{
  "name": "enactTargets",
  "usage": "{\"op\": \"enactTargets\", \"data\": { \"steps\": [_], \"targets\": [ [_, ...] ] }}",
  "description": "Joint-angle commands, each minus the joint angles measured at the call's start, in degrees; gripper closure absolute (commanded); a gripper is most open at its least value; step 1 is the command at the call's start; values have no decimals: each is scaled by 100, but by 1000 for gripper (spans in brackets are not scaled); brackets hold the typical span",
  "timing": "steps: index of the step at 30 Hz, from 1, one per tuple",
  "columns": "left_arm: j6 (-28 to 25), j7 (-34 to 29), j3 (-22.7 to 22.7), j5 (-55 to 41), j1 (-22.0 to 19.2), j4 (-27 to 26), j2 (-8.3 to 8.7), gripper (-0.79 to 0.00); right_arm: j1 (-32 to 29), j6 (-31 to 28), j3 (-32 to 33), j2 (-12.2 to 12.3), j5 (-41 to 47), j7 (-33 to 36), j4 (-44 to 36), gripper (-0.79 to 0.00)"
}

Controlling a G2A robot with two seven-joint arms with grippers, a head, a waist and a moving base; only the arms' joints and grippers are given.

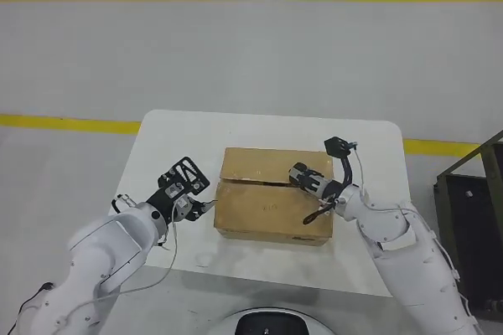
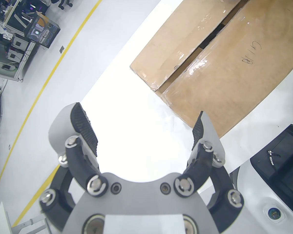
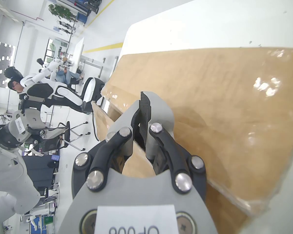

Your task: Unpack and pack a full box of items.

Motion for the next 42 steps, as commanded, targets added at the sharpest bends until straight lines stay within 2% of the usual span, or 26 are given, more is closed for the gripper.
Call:
{"op": "enactTargets", "data": {
  "steps": [1,5,6,7,8,9,15,17,18,19,42],
  "targets": [
    [24,16,12,80,65,47,2,-785,-75,-16,-81,-12,-47,-134,20,0],
    [121,-106,64,236,77,119,-4,-785,-166,10,-177,-32,-127,-344,17,0],
    [164,-122,83,254,71,150,-8,-573,-187,16,-191,-36,-131,-387,10,0],
    [182,-140,104,293,56,177,-12,-437,-208,25,-201,-40,-145,-436,8,0],
    [212,-148,126,394,33,212,-14,-336,-227,29,-217,-42,-187,-477,3,0],
    [219,-171,172,520,21,275,-16,0,-243,39,-230,-45,-217,-508,1,0],
    [476,-198,480,920,-163,701,-71,0,-289,97,-229,-57,-316,-683,-16,0],
    [598,-188,577,987,-267,861,-99,-274,-299,106,-228,-60,-330,-698,-24,0],
    [657,-222,637,1028,-315,966,-114,-480,-301,109,-225,-60,-348,-709,-28,0],
    [722,-199,692,1008,-369,1048,-133,-785,-307,110,-224,-62,-348,-714,-33,0],
    [785,71,1622,1073,-1415,2915,-466,-785,-374,105,-163,-85,-407,-701,-105,0]
  ]
}}
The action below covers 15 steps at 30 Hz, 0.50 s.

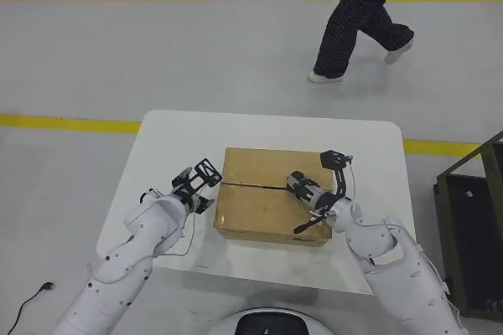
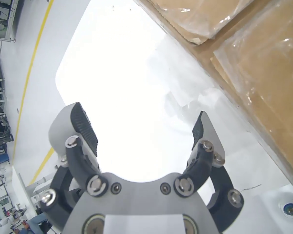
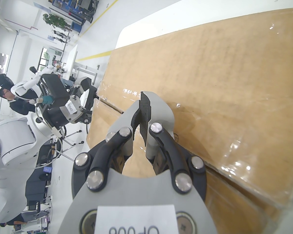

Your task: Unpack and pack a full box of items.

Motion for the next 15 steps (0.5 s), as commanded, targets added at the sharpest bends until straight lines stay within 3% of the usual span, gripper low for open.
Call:
{"op": "enactTargets", "data": {
  "steps": [1,15],
  "targets": [
    [20,80,71,-93,-85,162,-41,-785,-4,-4,10,-1,-3,7,-3,0],
    [543,832,263,76,-302,546,-214,-785,67,-18,-36,-27,-15,91,71,0]
  ]
}}
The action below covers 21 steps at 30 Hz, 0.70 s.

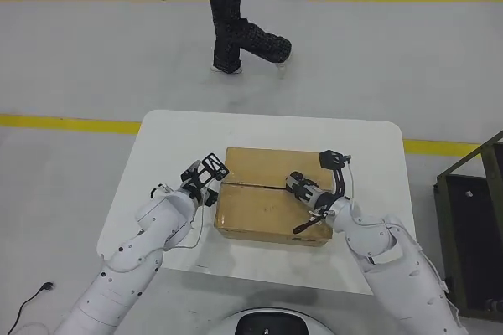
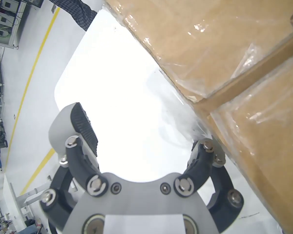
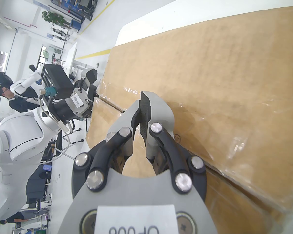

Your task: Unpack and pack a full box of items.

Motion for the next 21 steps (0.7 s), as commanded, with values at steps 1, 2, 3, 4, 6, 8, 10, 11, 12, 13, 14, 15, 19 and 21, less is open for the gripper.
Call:
{"op": "enactTargets", "data": {
  "steps": [1,2,3,4,6,8,10,11,12,13,14,15,19,21],
  "targets": [
    [137,146,-54,28,23,-28,-9,-785,17,7,-11,-5,1,11,10,0],
    [219,199,-89,70,42,-56,-10,-785,25,9,-15,-8,2,12,17,0],
    [287,268,-119,86,75,-97,-11,-785,31,10,-18,-10,2,12,22,0],
    [358,342,-161,98,105,-140,-11,-785,36,11,-20,-12,1,12,27,0],
    [448,447,-227,144,166,-206,-10,-785,47,5,-27,-16,-1,20,37,0],
    [495,531,-281,163,214,-255,-11,-785,59,1,-30,-20,0,22,52,0],
    [459,568,-312,192,237,-280,-13,-785,67,6,-33,-24,4,34,63,0],
    [458,591,-328,203,244,-293,-16,-785,72,1,-32,-25,3,43,66,0],
    [469,606,-341,227,249,-303,-19,-785,74,-1,-30,-26,2,46,71,0],
    [505,630,-350,269,256,-313,-23,-785,78,-2,-27,-26,-9,50,79,0],
    [525,643,-355,294,259,-322,-28,-785,78,-1,-23,-28,-1,44,80,0],
    [550,651,-365,308,253,-333,-35,-785,78,-2,-20,-29,3,42,82,0],
    [605,719,-393,392,225,-429,-58,-785,77,-15,-5,-31,-3,48,75,0],
    [586,747,-414,388,228,-488,-67,-785,68,-10,7,-33,5,47,62,0]
  ]
}}
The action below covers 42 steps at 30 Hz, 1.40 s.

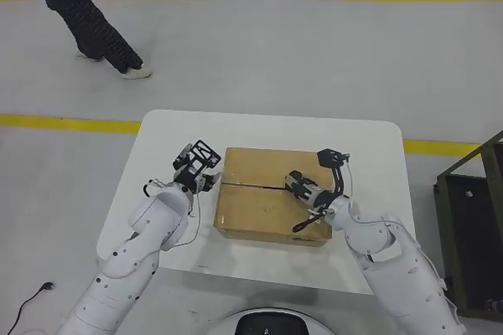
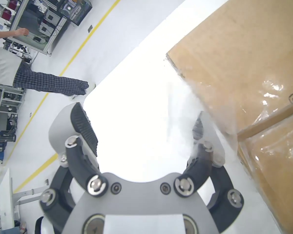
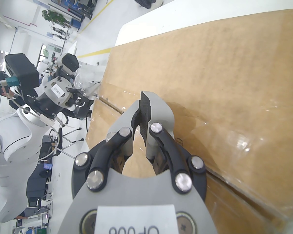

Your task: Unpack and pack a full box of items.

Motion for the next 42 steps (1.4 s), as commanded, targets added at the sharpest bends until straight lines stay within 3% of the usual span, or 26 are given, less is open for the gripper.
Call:
{"op": "enactTargets", "data": {
  "steps": [1,20,32,42],
  "targets": [
    [-17,39,-27,18,9,-73,-8,-785,-11,-2,13,-1,7,-4,-20,0],
    [-190,116,-67,12,-105,-424,-124,-785,-241,-9,230,26,-36,28,-250,0],
    [-242,121,-120,-80,-255,-545,-202,-785,-134,0,9,-19,-78,35,-1,0],
    [-449,190,165,-89,-480,-520,-315,-785,-474,27,586,48,35,-129,-594,0]
  ]
}}
